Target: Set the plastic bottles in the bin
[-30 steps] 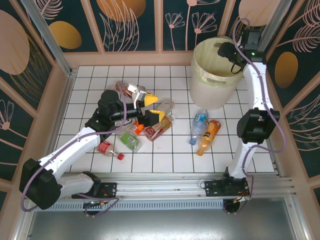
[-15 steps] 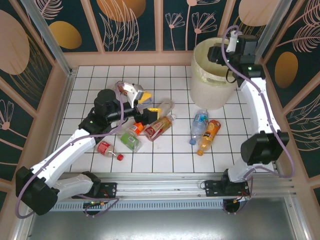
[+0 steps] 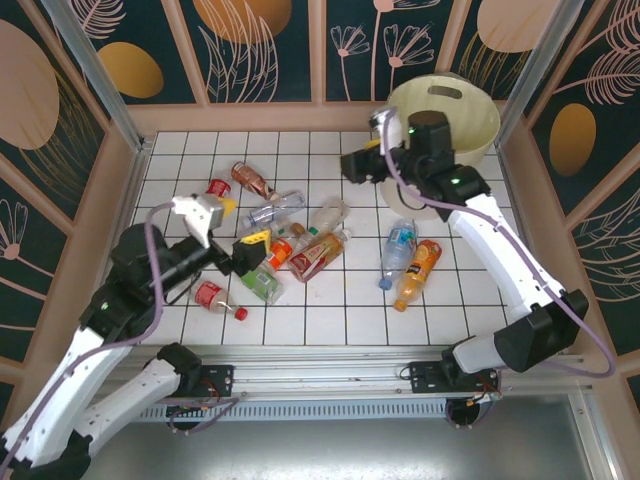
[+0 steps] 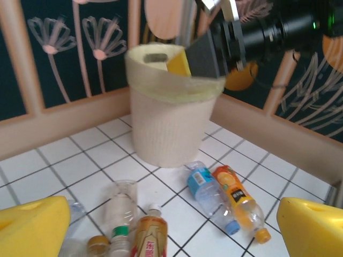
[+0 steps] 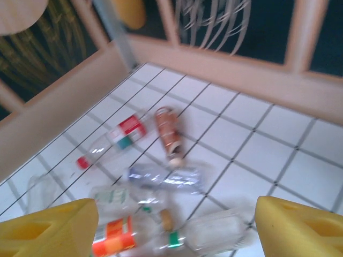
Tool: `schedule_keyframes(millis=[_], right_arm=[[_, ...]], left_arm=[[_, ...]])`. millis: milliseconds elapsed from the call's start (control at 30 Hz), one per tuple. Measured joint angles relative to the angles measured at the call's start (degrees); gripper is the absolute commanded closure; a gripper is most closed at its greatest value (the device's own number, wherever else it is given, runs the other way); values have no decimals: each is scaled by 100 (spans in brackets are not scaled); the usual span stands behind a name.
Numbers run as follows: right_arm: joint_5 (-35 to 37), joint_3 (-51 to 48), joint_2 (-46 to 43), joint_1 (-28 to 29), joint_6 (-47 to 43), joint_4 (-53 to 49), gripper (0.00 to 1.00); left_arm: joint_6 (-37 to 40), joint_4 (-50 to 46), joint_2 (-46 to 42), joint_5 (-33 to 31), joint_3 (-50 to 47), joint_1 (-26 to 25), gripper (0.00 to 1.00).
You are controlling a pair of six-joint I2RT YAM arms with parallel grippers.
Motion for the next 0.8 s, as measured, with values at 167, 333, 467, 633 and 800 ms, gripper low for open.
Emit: schedule_keyframes(millis=[167, 333, 467, 633, 800], right_arm=[[238, -380, 190, 566, 133, -24, 24], [754, -1019, 304, 966, 732, 17, 23], [787, -1692, 299, 1088, 1154, 232, 22], [715, -2369, -4, 1115, 1252, 330, 20], [636, -2778, -758, 1123, 1259, 304, 19]], left_arm=[[-393, -525, -398, -560, -103, 0, 1], [-544, -774, -439, -645, -505, 0, 1], [-490, -778, -170, -520, -774, 0, 1], [-334, -706, 798, -455, -796, 0, 1], [-157, -693, 1751, -472, -754, 0, 1]])
